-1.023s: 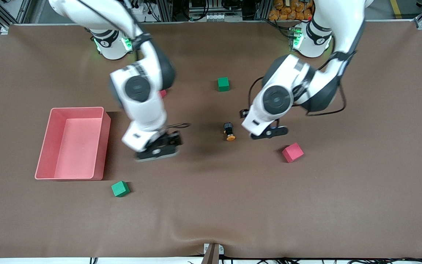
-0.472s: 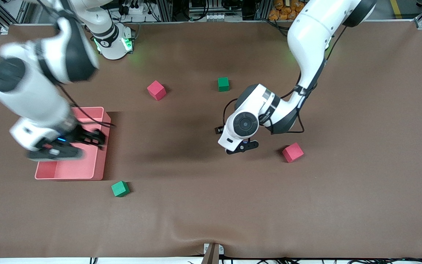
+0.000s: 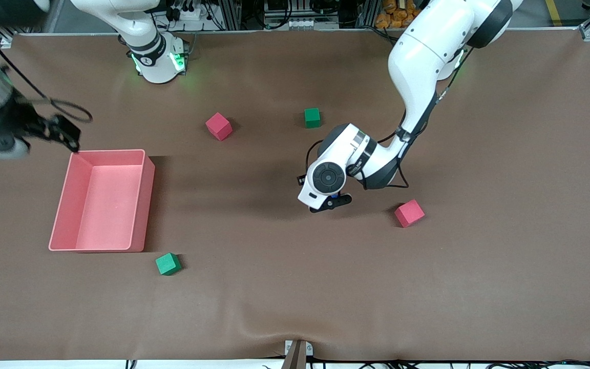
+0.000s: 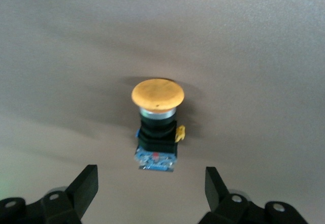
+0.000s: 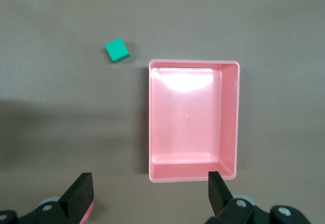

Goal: Place and upright button with both arms
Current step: 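Grasp the button with the left gripper while the right gripper withdraws, then lift the button with the left gripper and carry it toward the green cube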

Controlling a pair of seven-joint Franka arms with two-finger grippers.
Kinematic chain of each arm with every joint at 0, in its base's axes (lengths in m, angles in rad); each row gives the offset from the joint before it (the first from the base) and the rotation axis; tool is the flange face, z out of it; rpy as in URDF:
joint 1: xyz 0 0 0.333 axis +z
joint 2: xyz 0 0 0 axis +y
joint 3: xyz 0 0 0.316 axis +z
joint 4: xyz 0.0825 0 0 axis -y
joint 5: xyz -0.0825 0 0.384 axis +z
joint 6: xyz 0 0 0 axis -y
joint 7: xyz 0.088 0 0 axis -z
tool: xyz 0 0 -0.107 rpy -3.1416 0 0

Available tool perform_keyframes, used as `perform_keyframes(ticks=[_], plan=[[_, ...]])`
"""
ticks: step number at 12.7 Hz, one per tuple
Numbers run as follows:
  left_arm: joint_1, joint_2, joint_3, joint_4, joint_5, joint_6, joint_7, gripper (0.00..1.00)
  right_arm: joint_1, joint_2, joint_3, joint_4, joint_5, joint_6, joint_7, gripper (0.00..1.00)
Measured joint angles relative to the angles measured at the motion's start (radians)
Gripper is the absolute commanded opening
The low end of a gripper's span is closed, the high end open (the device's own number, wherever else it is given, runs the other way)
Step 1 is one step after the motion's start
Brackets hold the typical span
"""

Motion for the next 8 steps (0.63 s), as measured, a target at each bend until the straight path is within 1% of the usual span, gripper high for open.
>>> perform_keyframes(ticks=[3, 5, 8], plan=[[-0.004, 0.026, 0.000, 0.000, 0.000, 0.021, -0.004, 0.83, -0.040, -0.072, 0.005, -0.019, 0.002, -0.059, -0.034, 1.00], [-0.005, 0.037, 0.000, 0.000, 0.000, 0.028, -0.004, 0.70, -0.048, -0.088, 0.005, -0.020, 0.006, -0.080, -0.067, 1.00], [-0.006, 0.040, 0.000, -0.001, 0.000, 0.028, -0.004, 0.58, -0.048, -0.091, 0.008, -0.019, 0.008, -0.106, -0.101, 1.00]])
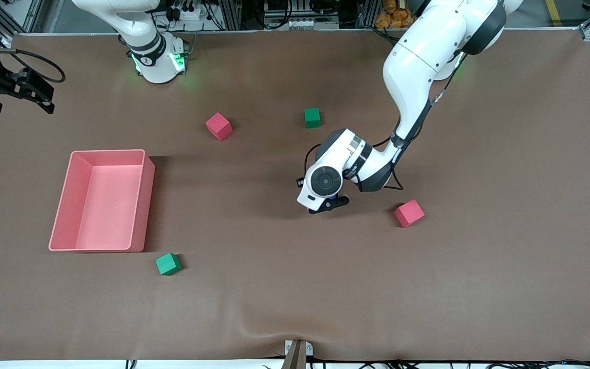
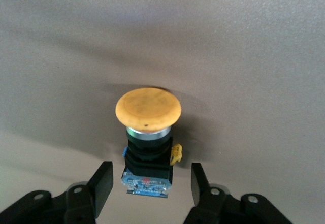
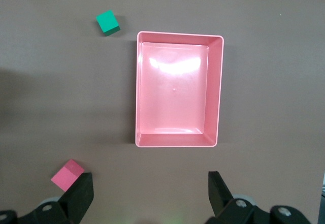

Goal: Place and upright button with both arms
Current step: 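Lift the button with the left gripper and carry it toward the green cube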

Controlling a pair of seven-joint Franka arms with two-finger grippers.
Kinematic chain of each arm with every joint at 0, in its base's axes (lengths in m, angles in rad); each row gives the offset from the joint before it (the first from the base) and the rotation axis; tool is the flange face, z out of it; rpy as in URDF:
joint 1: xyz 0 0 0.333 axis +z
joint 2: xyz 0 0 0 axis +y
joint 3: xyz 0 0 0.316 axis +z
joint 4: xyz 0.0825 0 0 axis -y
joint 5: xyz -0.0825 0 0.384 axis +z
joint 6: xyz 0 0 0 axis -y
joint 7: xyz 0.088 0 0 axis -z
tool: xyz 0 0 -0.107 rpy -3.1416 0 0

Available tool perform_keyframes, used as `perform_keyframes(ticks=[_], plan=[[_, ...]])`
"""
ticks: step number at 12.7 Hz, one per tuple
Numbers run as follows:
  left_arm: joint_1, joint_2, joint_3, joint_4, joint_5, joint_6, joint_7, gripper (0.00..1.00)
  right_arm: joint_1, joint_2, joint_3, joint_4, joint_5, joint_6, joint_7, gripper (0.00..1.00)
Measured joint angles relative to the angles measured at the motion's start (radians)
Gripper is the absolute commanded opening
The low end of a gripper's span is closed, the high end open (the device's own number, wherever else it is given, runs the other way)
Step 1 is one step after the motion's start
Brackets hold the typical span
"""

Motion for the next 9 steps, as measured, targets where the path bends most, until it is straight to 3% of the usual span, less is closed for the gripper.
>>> perform_keyframes(ticks=[2, 4, 5, 9], plan=[[-0.001, 0.004, 0.000, -0.003, 0.000, 0.000, 0.003, 0.44, 0.008, 0.005, 0.009, 0.006, 0.002, -0.013, -0.016, 1.00], [-0.001, 0.007, 0.000, -0.004, 0.000, 0.000, 0.011, 0.08, 0.016, 0.039, 0.013, 0.042, 0.001, -0.069, -0.016, 1.00], [-0.001, 0.007, 0.001, -0.003, 0.000, 0.001, 0.011, 0.00, 0.016, 0.070, 0.012, 0.073, 0.001, -0.083, -0.016, 1.00], [-0.023, 0.006, 0.003, 0.011, 0.000, 0.011, 0.005, 0.00, 0.010, 0.151, -0.023, 0.122, 0.023, -0.071, -0.016, 1.00]])
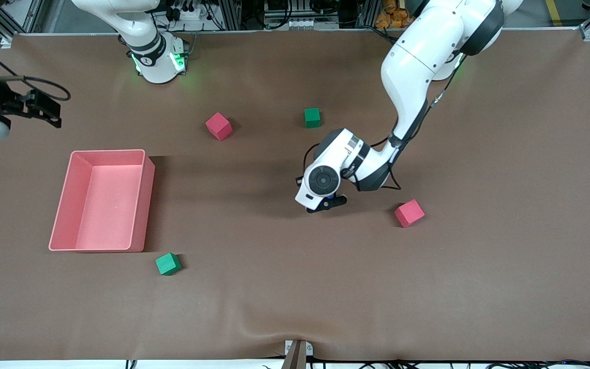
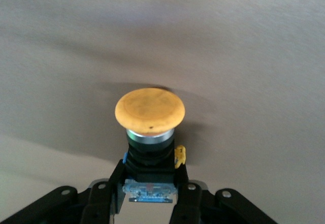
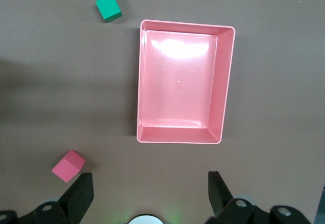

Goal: Place and upright button with both arms
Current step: 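Lift the button with the left gripper and carry it toward the green cube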

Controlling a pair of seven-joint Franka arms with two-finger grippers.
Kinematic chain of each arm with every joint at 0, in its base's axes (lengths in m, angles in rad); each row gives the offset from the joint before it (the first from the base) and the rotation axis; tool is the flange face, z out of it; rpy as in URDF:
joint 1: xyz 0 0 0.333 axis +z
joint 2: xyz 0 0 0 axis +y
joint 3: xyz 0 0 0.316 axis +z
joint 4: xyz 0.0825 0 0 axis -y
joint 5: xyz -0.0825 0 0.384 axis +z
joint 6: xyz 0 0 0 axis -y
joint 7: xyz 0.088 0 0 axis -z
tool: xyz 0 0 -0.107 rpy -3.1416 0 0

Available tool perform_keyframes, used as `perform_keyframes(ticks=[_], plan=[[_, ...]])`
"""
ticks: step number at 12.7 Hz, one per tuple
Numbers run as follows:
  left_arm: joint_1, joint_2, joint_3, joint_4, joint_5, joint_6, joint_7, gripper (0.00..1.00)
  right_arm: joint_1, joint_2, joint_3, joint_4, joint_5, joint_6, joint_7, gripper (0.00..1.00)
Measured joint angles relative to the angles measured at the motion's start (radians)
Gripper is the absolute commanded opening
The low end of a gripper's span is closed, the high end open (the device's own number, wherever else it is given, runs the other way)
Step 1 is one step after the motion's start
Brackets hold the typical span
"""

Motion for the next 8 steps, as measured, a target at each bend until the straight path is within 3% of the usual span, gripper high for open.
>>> perform_keyframes(ticks=[4, 8], plan=[[-0.104, -0.007, 0.046, 0.047, 0.063, 0.098, -0.130, 0.00, -0.001, -0.004, -0.036, -0.039, 0.069, 0.069, 0.029, 1.00], [-0.340, -0.018, 0.180, 0.065, 0.237, 0.174, -0.343, 0.00, 0.007, -0.009, -0.032, -0.052, 0.071, 0.073, 0.107, 1.00]])
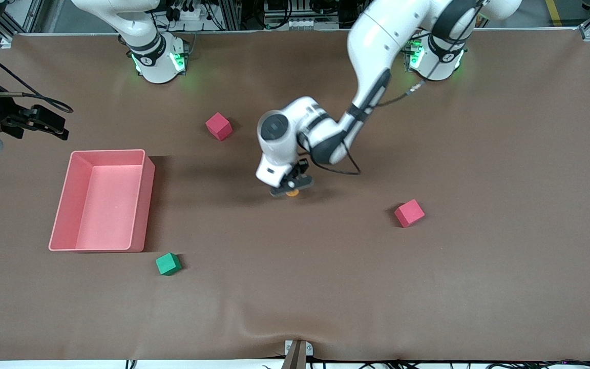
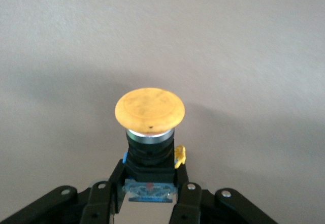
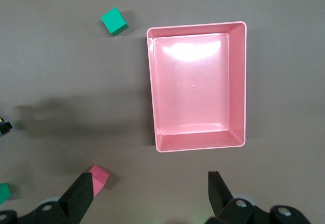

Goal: Place and upright button with both arms
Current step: 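Lift the button with the left gripper and carry it toward the green cube, then lower the button upright onto the table and open the left gripper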

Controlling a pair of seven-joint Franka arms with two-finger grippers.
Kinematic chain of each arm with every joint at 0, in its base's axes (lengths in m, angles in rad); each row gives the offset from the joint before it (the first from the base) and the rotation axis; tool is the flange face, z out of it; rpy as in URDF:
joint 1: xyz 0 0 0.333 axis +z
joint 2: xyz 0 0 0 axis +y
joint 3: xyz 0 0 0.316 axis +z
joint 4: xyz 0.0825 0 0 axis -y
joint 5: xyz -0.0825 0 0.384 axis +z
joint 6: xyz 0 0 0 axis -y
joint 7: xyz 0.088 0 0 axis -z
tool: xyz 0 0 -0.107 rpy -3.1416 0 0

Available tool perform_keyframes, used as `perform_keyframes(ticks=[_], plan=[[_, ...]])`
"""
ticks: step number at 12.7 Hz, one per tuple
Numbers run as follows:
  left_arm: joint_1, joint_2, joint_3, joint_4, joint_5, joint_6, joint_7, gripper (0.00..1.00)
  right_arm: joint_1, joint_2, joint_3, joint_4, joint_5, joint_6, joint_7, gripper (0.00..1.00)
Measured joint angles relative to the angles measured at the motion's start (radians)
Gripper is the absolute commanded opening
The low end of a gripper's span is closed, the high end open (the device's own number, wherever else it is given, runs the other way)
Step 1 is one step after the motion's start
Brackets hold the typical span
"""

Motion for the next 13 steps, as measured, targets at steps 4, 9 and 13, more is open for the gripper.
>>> perform_keyframes(ticks=[4, 9, 13], plan=[[-0.238, 0.000, 0.116, -0.009, 0.333, -0.001, -0.380, 0.00, 0.000, -0.001, 0.000, -0.001, 0.000, 0.006, 0.000, 1.00], [-0.292, 0.029, 0.119, -0.044, 0.711, -0.001, -0.739, 0.00, 0.000, -0.001, 0.000, -0.005, 0.000, 0.006, 0.000, 1.00], [-0.296, 0.101, 0.120, -0.071, 0.983, -0.001, -0.934, 0.00, -0.002, 0.004, -0.004, -0.012, 0.000, 0.034, 0.001, 1.00]])
